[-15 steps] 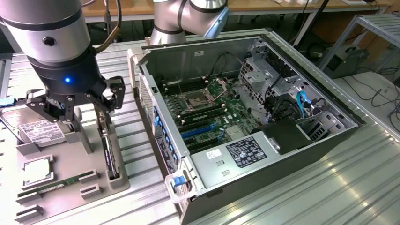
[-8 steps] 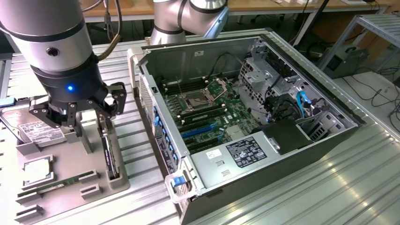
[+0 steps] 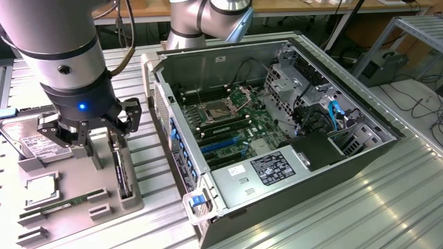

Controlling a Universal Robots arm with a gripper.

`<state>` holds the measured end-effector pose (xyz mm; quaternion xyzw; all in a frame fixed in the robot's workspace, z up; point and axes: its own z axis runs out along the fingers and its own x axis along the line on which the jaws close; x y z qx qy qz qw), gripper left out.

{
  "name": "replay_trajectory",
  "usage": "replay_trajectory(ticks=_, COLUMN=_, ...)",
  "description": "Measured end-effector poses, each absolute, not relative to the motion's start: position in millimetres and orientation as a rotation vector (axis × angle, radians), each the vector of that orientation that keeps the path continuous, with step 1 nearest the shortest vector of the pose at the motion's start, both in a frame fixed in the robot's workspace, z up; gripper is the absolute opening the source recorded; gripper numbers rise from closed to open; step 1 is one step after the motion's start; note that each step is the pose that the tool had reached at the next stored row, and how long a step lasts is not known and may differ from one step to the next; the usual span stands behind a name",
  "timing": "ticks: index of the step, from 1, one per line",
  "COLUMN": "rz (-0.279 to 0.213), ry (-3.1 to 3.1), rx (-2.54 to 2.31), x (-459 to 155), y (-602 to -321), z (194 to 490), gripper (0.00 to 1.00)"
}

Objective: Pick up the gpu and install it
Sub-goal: 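Pick up the gpu and move the gpu toward the slot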

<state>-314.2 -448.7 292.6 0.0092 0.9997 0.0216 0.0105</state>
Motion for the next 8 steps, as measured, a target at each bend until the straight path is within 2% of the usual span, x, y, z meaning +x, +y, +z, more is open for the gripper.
replay_trajectory(ticks=2, rz=0.065, ry=3.12, rx=0.029, x=-314.3, y=-450.8, z=289.1, gripper=0.6)
replay_trajectory(ticks=8, rz=0.018, ry=3.12, rx=0.028, x=-314.2, y=-451.3, z=283.5, gripper=0.6)
